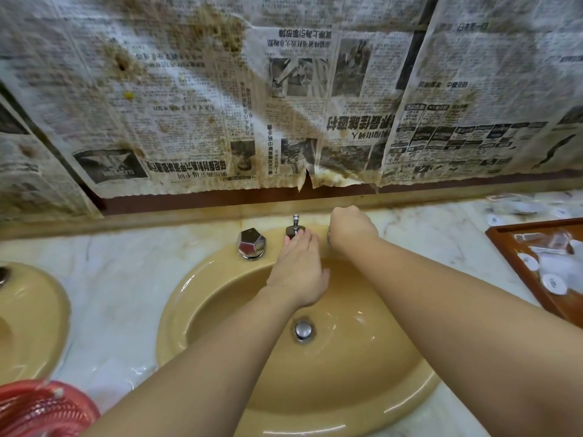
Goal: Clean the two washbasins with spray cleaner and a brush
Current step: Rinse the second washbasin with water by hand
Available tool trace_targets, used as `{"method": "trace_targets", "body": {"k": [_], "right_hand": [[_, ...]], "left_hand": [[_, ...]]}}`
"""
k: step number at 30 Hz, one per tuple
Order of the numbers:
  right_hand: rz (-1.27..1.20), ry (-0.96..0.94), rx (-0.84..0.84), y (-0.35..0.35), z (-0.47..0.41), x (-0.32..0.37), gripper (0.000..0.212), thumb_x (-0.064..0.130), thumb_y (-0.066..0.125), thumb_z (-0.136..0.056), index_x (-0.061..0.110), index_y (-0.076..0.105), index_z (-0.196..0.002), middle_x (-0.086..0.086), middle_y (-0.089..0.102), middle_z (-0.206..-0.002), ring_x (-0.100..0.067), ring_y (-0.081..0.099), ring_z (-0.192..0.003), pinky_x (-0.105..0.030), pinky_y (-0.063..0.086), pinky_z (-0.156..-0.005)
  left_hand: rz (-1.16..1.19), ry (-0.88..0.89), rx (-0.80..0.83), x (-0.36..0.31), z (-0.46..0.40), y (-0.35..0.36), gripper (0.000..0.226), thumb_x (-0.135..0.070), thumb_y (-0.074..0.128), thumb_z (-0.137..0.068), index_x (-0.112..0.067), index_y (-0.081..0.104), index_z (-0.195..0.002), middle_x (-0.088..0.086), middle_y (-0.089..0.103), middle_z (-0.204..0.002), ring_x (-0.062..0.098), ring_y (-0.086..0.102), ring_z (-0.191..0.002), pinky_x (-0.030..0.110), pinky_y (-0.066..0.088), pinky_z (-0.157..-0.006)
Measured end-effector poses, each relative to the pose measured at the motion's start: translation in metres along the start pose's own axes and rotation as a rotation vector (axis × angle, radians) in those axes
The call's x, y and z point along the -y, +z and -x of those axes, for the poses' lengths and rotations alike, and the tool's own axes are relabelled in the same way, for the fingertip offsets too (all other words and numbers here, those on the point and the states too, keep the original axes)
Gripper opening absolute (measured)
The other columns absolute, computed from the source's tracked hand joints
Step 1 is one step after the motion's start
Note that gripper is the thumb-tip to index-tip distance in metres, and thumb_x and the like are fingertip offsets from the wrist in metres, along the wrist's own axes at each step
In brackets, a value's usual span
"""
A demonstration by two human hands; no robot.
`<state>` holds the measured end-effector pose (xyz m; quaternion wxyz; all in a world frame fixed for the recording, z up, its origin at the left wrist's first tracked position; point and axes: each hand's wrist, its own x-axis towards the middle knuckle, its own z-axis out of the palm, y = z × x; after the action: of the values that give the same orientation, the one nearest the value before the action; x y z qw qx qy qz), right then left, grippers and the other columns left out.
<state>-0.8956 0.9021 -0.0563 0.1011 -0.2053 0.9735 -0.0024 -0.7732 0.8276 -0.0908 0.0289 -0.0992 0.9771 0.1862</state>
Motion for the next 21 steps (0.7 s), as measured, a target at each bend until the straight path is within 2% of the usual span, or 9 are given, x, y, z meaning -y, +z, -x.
{"method": "trace_targets", "body": {"k": [3, 6, 7, 8, 10, 11, 13, 16, 21], "right_hand": [[-0.001, 0.032, 0.009, 0.002, -0.001, 0.004, 0.026, 0.001, 0.054, -0.091, 0.006, 0.068, -0.112, -0.015, 0.067, -0.113, -0.035, 0.066, -0.105, -0.038, 0.054, -0.078], [-0.014, 0.036, -0.020, 0.005, 0.003, -0.001, 0.022, 0.007, 0.055, -0.092, 0.010, 0.070, -0.108, -0.014, 0.069, -0.111, -0.033, 0.065, -0.096, -0.034, 0.052, -0.072], [-0.029, 0.035, -0.025, 0.010, 0.005, -0.004, 0.023, 0.011, 0.054, -0.094, 0.012, 0.067, -0.113, -0.014, 0.068, -0.115, -0.032, 0.065, -0.097, -0.034, 0.050, -0.072], [-0.048, 0.030, -0.020, 0.015, 0.010, -0.009, 0.031, 0.015, 0.052, -0.096, 0.012, 0.060, -0.127, -0.014, 0.063, -0.124, -0.033, 0.063, -0.104, -0.035, 0.049, -0.075], [-0.096, 0.014, 0.056, 0.030, 0.023, -0.020, 0.066, 0.018, 0.047, -0.099, 0.015, 0.020, -0.159, -0.015, 0.037, -0.153, -0.035, 0.050, -0.129, -0.042, 0.048, -0.094], [-0.142, 0.007, 0.101, 0.036, 0.033, -0.024, 0.079, 0.018, 0.046, -0.099, 0.019, 0.000, -0.163, -0.012, 0.019, -0.164, -0.036, 0.040, -0.139, -0.045, 0.044, -0.104], [-0.220, -0.012, 0.143, 0.049, 0.053, -0.031, 0.084, 0.025, 0.045, -0.102, 0.022, -0.015, -0.162, -0.004, -0.006, -0.171, -0.038, 0.031, -0.146, -0.048, 0.036, -0.114], [-0.262, -0.033, 0.073, 0.064, 0.084, -0.032, 0.077, 0.045, 0.041, -0.105, 0.016, 0.001, -0.164, -0.005, -0.001, -0.171, -0.037, 0.027, -0.148, -0.047, 0.032, -0.118], [-0.382, -0.108, -0.055, 0.079, 0.136, -0.005, 0.071, 0.051, 0.037, -0.105, 0.009, 0.023, -0.161, -0.008, 0.019, -0.169, -0.025, 0.021, -0.154, -0.038, 0.021, -0.125]], "left_hand": [[-0.004, -0.004, -0.015, 0.000, -0.001, 0.003, 0.080, -0.036, 0.055, -0.097, -0.006, 0.015, -0.160, 0.012, 0.011, -0.169, 0.024, 0.002, -0.157, 0.040, -0.002, -0.127], [-0.013, 0.007, -0.008, 0.001, -0.001, 0.002, 0.082, -0.037, 0.058, -0.093, -0.007, 0.019, -0.159, 0.011, 0.011, -0.169, 0.024, 0.003, -0.157, 0.040, -0.003, -0.127], [-0.016, 0.011, 0.005, 0.003, -0.001, 0.002, 0.082, -0.038, 0.059, -0.093, -0.007, 0.020, -0.159, 0.011, 0.010, -0.169, 0.024, 0.002, -0.157, 0.040, -0.003, -0.127], [-0.015, 0.017, 0.011, 0.003, 0.001, 0.001, 0.081, -0.038, 0.059, -0.093, -0.008, 0.022, -0.158, 0.011, 0.008, -0.170, 0.024, 0.001, -0.157, 0.039, -0.003, -0.127], [0.019, 0.024, 0.005, 0.004, 0.007, 0.002, 0.077, -0.038, 0.058, -0.094, -0.011, 0.025, -0.158, 0.009, 0.004, -0.171, 0.022, -0.002, -0.157, 0.039, 0.001, -0.127], [0.055, 0.020, 0.002, 0.005, 0.014, 0.003, 0.078, -0.038, 0.058, -0.095, -0.012, 0.023, -0.159, 0.007, 0.001, -0.171, 0.020, -0.005, -0.157, 0.037, 0.003, -0.127], [0.108, 0.029, -0.020, 0.007, 0.035, 0.007, 0.083, -0.038, 0.057, -0.097, -0.016, 0.012, -0.163, 0.002, -0.006, -0.171, 0.016, -0.011, -0.156, 0.035, 0.003, -0.127], [0.185, 0.053, -0.056, 0.011, 0.070, 0.012, 0.084, -0.035, 0.053, -0.101, -0.019, 0.000, -0.163, -0.004, -0.013, -0.170, 0.010, -0.015, -0.155, 0.038, 0.005, -0.128], [0.165, -0.054, -0.060, 0.033, 0.119, 0.012, 0.083, -0.042, 0.049, -0.102, -0.019, -0.003, -0.163, -0.003, -0.015, -0.169, 0.012, -0.016, -0.155, 0.038, 0.000, -0.127]]}}
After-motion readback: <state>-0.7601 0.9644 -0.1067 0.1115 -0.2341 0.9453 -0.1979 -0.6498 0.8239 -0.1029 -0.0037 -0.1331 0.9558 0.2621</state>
